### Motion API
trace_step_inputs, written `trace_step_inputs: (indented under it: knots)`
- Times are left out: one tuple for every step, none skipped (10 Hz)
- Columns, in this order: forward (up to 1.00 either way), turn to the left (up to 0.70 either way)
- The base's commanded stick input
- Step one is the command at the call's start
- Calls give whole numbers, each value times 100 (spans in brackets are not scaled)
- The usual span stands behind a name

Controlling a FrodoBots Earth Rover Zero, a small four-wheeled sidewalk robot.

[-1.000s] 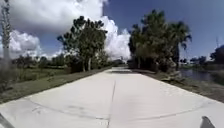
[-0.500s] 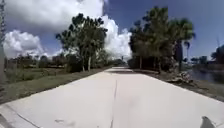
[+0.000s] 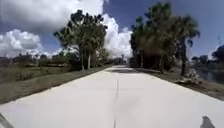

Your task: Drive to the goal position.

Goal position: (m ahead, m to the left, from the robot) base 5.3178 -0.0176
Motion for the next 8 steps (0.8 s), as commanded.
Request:
trace_step_inputs:
  knots:
    - [70,-35]
    - [70,-35]
    - [70,-18]
    - [70,0]
    - [70,0]
    - [70,0]
    - [70,0]
    - [70,0]
